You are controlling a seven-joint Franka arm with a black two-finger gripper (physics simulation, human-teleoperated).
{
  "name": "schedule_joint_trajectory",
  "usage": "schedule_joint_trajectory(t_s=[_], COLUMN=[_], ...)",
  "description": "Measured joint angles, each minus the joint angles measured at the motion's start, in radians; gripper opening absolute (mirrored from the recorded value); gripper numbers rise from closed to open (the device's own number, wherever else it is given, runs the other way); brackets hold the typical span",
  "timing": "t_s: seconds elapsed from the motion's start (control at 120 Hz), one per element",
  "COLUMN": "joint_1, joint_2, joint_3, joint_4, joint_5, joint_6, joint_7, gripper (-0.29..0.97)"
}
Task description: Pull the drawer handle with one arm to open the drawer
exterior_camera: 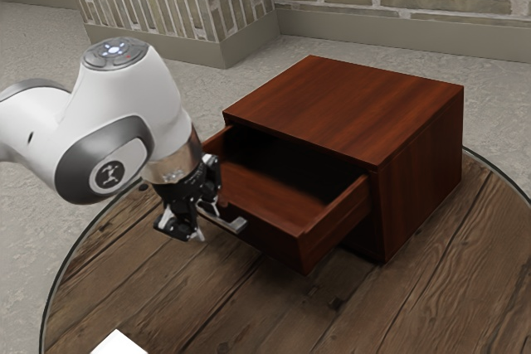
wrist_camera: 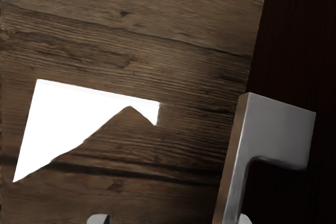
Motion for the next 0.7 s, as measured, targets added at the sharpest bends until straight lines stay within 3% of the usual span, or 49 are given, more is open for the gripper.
schedule_joint_trajectory(t_s=[0.7], joint_1=[-0.001], joint_2=[-0.037], joint_3=[0.003], joint_4=[-0.018], joint_5=[-0.006], joint_6=[-0.076], joint_7=[-0.016], gripper=[0.25])
